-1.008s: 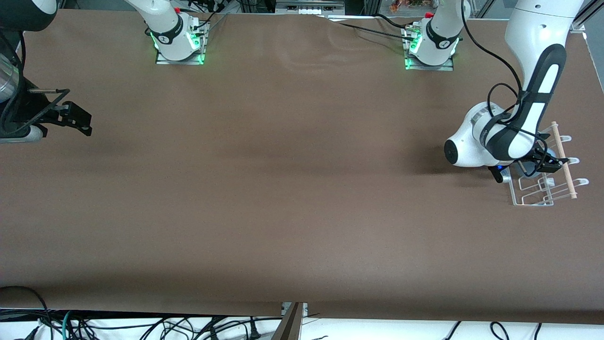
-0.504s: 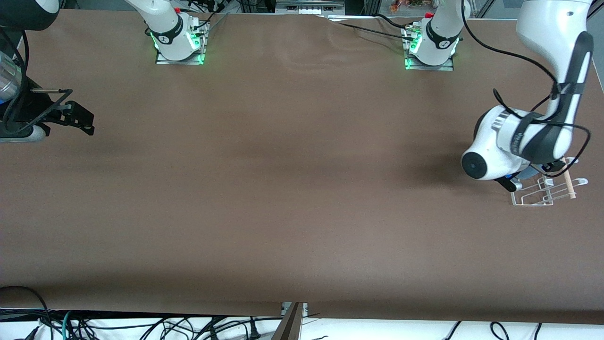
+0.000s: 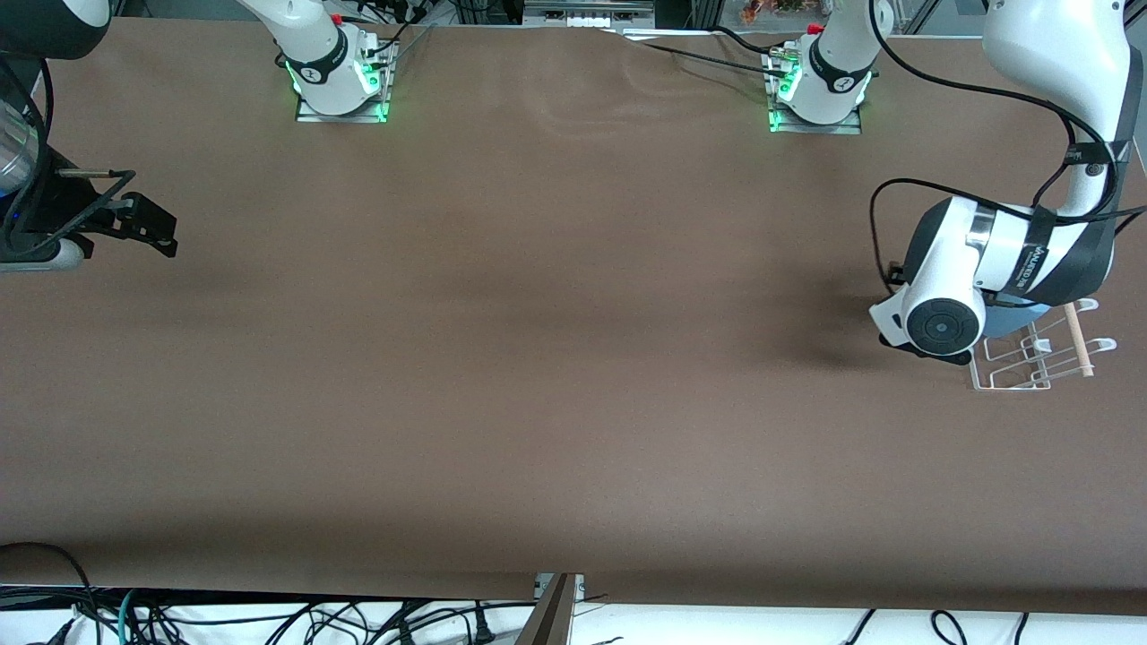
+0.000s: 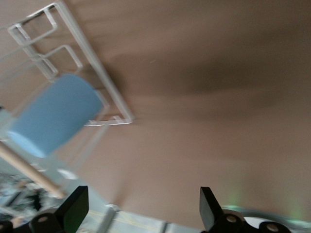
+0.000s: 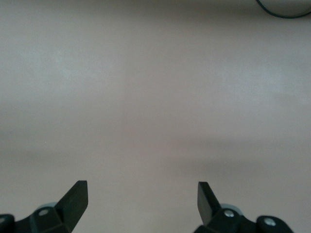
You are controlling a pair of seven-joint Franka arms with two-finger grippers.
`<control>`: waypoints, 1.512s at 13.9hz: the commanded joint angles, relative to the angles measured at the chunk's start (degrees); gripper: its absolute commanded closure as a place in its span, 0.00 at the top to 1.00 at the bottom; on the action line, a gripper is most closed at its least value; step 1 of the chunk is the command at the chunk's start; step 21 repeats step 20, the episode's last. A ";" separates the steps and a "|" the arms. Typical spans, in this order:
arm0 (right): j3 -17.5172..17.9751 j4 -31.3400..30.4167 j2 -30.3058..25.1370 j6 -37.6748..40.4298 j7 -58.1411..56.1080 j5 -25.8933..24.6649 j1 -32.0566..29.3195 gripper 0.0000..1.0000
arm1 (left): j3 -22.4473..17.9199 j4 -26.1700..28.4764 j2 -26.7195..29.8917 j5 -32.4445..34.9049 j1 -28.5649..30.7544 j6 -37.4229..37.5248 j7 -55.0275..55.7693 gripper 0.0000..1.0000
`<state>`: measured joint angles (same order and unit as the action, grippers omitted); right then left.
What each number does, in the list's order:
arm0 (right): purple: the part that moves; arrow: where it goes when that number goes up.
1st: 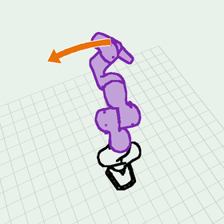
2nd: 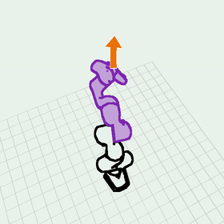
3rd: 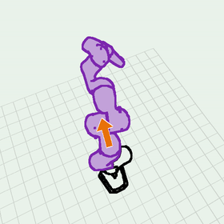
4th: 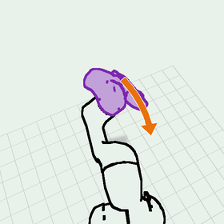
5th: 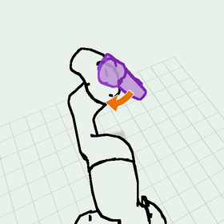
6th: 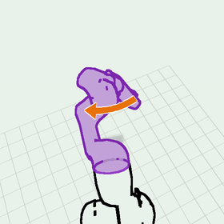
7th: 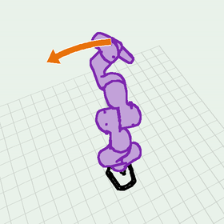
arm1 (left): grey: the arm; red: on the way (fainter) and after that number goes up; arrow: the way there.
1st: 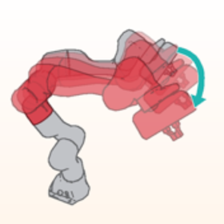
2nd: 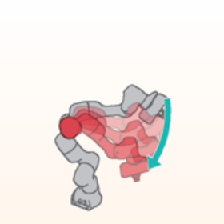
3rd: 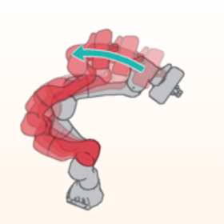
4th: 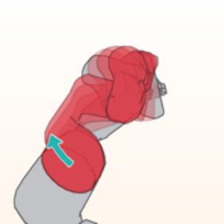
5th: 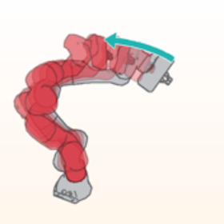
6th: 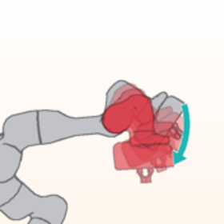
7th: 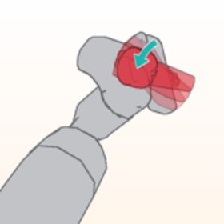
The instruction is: Transfer cup to left arm and place on rack
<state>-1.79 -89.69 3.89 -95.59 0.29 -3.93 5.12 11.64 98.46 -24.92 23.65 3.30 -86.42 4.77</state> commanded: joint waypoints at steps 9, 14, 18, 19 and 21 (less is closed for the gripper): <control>0.91 0.66 0.06 0.23 1.02 0.15 -0.46 1.00 | -2.06 -15.80 14.51 -27.34 2.24 -5.84 2.44 1.00; 1.09 1.10 0.15 0.23 1.29 0.15 -0.37 1.00 | -8.70 4.80 25.18 -27.17 -4.76 -19.49 2.35 1.00; 1.00 1.45 0.24 0.23 1.29 0.15 -0.46 1.00 | -10.23 4.46 25.01 -27.17 -5.85 -19.31 2.52 1.00; 1.00 1.45 0.24 0.31 1.29 0.15 -0.46 1.00 | -10.23 4.46 25.10 -27.17 -5.94 -19.22 2.52 1.00; 1.00 1.45 0.24 0.23 1.29 0.15 -0.46 1.00 | -10.23 4.37 25.01 -27.08 -6.11 -19.14 2.52 1.00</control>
